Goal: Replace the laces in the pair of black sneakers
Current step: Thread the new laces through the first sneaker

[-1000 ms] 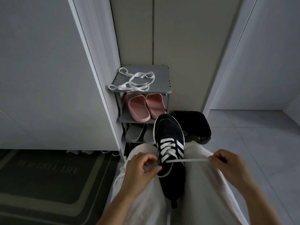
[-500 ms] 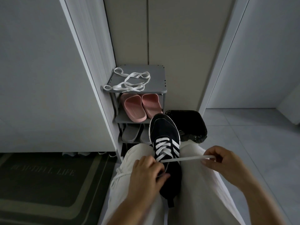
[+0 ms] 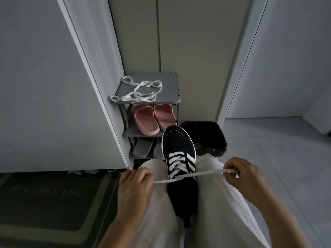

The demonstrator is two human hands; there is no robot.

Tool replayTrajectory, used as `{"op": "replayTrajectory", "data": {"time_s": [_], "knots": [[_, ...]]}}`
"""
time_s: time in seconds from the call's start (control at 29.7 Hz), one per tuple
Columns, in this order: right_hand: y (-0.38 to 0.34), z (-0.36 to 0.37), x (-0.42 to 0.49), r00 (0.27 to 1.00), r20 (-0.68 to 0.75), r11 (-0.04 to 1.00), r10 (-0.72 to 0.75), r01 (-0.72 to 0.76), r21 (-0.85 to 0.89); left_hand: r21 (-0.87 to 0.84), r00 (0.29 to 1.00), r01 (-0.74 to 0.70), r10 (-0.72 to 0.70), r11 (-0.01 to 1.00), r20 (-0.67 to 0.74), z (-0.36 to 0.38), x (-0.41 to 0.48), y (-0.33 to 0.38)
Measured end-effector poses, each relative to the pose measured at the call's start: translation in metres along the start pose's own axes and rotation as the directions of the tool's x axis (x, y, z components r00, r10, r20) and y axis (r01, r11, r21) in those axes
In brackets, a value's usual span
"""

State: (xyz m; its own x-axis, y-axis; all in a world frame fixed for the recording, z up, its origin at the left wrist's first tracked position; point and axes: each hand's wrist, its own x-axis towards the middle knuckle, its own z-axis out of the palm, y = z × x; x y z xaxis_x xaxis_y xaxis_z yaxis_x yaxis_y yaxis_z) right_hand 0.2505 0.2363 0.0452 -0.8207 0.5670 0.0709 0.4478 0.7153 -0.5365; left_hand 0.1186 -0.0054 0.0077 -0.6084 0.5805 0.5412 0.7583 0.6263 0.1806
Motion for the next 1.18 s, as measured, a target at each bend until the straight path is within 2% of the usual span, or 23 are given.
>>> {"op": "replayTrajectory", "data": {"time_s": [0.07,0.13,0.17,0.24,0.3,0.37,0.44,0.5,0.57,0.64,0.74,0.87,0.94,0.97,1.04,1.11,1.18], "knots": [[-0.002,-0.001,-0.001,1.000,-0.001,1.000,-0.010,0.010,0.000,0.062,0.970,0.141,-0.150,0.988,0.192,0.000,0.000,-0.018],[-0.005,-0.002,-0.002,0.999,-0.020,0.999,-0.046,0.046,0.012,0.129,0.883,0.274,-0.303,0.953,0.359,-0.010,0.006,-0.023],[-0.007,-0.003,-0.002,0.996,-0.046,0.997,-0.071,0.072,0.024,0.155,0.858,0.287,-0.326,0.945,0.398,-0.016,0.009,-0.022],[-0.011,-0.004,-0.002,0.987,-0.108,0.990,-0.119,0.126,0.056,0.084,0.887,0.235,-0.249,0.968,0.390,-0.026,0.016,-0.013],[-0.021,-0.004,0.000,0.967,-0.147,0.972,-0.206,0.220,0.086,-0.204,0.913,0.232,-0.140,0.951,0.384,-0.034,0.029,0.016],[-0.036,-0.002,0.002,0.936,-0.143,0.932,-0.323,0.340,0.125,-0.476,0.905,0.262,-0.042,0.839,0.424,-0.037,0.045,0.052],[-0.047,0.002,0.002,0.909,-0.144,0.897,-0.392,0.412,0.159,-0.513,0.885,0.223,0.048,0.829,0.462,-0.029,0.058,0.074],[-0.045,0.005,0.004,0.896,-0.196,0.894,-0.399,0.428,0.136,-0.470,0.917,0.211,-0.007,0.857,0.399,-0.021,0.066,0.075],[-0.032,0.006,0.006,0.903,-0.271,0.930,-0.332,0.362,0.065,-0.510,0.970,0.222,-0.132,0.831,0.206,-0.016,0.072,0.061],[-0.013,0.008,0.009,0.911,-0.325,0.961,-0.254,0.277,0.023,-0.530,0.968,0.248,-0.232,0.811,0.098,-0.015,0.076,0.044],[0.008,0.010,0.007,0.921,-0.342,0.982,-0.187,0.189,-0.028,-0.538,0.952,0.306,-0.266,0.785,0.154,-0.014,0.079,0.035],[0.023,0.006,0.002,0.959,-0.276,0.994,0.060,-0.084,-0.074,-0.646,0.888,0.457,-0.357,0.611,0.291,-0.009,0.083,0.036],[0.025,0.000,0.001,0.964,-0.228,0.982,0.134,-0.160,-0.099,-0.664,0.856,0.514,-0.380,0.543,0.351,-0.006,0.087,0.036],[0.022,-0.002,0.001,0.964,-0.203,0.981,0.170,-0.185,-0.058,-0.679,0.844,0.534,-0.369,0.504,0.389,-0.005,0.090,0.037],[0.008,-0.004,0.001,0.953,-0.106,0.933,0.283,-0.248,0.262,-0.710,0.830,0.558,-0.313,0.431,0.462,-0.005,0.093,0.041],[-0.013,-0.002,-0.002,0.938,0.042,0.724,0.344,-0.293,0.624,-0.698,0.833,0.552,-0.274,0.456,0.480,-0.008,0.090,0.046],[-0.031,0.002,-0.005,0.934,0.150,0.522,0.324,-0.309,0.795,-0.684,0.839,0.539,-0.246,0.492,0.485,-0.013,0.076,0.052]]}}
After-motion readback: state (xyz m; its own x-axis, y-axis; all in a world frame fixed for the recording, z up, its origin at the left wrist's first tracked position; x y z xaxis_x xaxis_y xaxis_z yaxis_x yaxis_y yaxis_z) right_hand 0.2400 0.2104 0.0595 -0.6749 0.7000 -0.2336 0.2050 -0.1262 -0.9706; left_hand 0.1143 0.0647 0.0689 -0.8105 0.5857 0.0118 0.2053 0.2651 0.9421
